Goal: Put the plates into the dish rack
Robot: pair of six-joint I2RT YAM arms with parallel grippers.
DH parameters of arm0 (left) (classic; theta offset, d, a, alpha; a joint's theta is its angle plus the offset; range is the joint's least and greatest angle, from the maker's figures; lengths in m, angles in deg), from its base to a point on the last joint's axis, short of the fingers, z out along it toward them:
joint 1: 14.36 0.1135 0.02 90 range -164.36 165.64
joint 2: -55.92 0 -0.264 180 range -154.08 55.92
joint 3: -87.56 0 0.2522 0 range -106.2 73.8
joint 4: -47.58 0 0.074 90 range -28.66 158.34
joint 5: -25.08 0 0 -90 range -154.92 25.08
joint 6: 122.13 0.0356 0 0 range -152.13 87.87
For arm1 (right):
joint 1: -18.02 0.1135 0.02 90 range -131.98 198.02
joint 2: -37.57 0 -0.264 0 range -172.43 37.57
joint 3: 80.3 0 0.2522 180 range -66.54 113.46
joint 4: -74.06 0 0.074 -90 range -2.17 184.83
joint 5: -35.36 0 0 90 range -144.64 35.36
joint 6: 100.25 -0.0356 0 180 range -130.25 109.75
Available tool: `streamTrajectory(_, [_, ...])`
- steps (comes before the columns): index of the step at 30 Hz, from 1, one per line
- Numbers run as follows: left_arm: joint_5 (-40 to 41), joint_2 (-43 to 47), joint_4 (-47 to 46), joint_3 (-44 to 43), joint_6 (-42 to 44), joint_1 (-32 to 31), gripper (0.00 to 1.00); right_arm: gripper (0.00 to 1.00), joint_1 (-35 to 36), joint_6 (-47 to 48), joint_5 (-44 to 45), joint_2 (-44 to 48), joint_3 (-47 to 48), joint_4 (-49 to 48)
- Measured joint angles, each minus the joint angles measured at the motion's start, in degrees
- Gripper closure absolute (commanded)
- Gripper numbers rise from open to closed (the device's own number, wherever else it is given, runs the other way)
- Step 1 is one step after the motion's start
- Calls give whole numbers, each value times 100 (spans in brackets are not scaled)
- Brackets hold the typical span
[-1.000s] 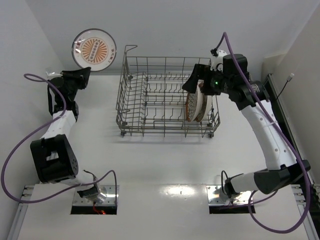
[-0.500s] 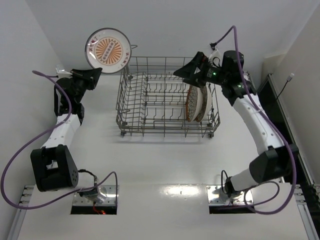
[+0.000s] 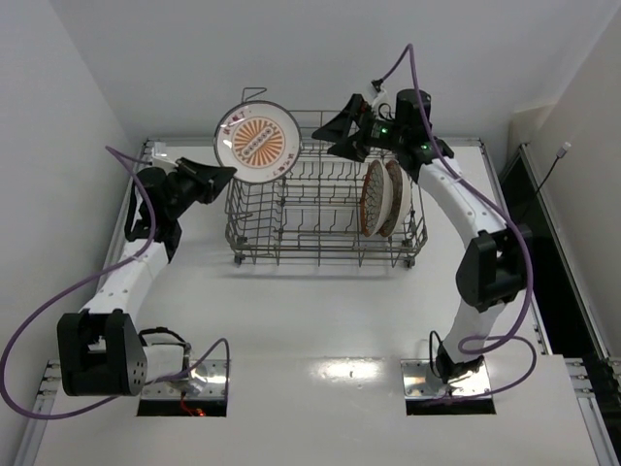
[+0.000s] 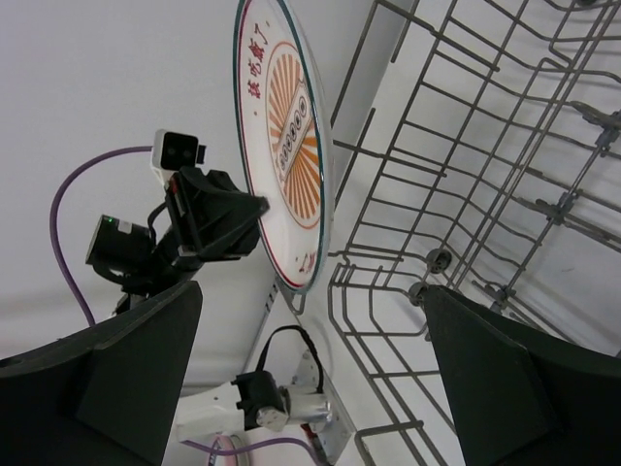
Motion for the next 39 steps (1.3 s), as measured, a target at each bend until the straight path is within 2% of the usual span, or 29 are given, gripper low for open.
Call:
streamTrajectory(7, [-50,17,210,72,177,-275,100,7,262,-44,-2,-358,72,-59])
streamTrajectory(10, [-79,20,208,107,201,-455,100,11,422,-46,4,-494,72,-66])
streamTrajectory(12, [-92,20,210,118,205,-549,100,18,518,-57,2,-562,72,-61])
streamTrajectory(13, [-101,20,208,125,208,-595,100,29,570,-61,2,-595,72,-68])
streamTrajectory(16, [-109,20,203,129,243,-673,100,49,671,-68,2,-634,72,-72])
streamTrajectory(17, [-109,20,203,129,251,-695,100,65,695,-61,0,-636,68,-74])
streamTrajectory(19, [-96,28,201,133,271,-713,100,79,710,-46,39,-636,48,-66])
streamTrajectory(20, [-90,37,186,133,280,-713,100,91,710,-37,74,-636,39,-52])
streamTrajectory(22, [-79,90,136,173,271,-721,100,99,695,-2,92,-634,20,13])
streamTrajectory(24, [-55,157,111,256,240,-730,100,100,695,33,85,-632,7,90])
streamTrajectory(26, [-50,179,90,345,216,-730,93,100,708,90,118,-603,7,197])
streamTrajectory(27, [-57,184,57,385,195,-732,77,100,710,116,138,-586,7,264])
streamTrajectory(30, [-63,199,-72,433,201,-745,57,100,691,240,407,-450,7,645])
streamTrajectory(31, [-57,214,-162,431,179,-745,44,100,664,291,531,-380,7,800])
streamTrajectory(35, [-42,354,-358,409,190,-745,31,100,494,573,1134,11,92,1523])
streamTrajectory(39, [9,374,-343,389,240,-745,25,100,258,905,1858,389,553,2315])
